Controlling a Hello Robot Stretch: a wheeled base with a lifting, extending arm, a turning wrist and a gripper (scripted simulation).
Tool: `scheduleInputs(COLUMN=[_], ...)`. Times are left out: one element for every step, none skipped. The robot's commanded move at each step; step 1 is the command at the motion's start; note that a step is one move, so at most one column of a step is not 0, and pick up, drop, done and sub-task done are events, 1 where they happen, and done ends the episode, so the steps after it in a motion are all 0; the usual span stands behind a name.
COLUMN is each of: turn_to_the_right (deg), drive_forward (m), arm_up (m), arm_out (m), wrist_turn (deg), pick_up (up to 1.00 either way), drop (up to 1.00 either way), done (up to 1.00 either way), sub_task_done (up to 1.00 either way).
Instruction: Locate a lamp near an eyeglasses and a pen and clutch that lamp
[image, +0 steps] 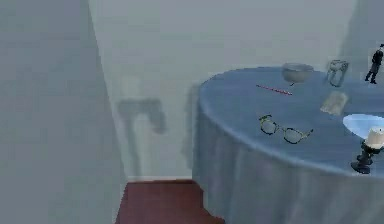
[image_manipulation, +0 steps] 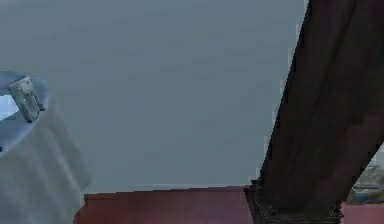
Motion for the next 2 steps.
scheduleInputs(turn_to_the_right=[-39.0,0.0], drive_forward=[0.00,0.00], arm_up=[0.00,0.50], arm_out=[0.00,0.00], wrist_turn=[0.0,0.0], pick_up=[0.00,0.00], drop=[0.00,0.00], done=[0.00,0.00], sub_task_done=[0.00,0.00])
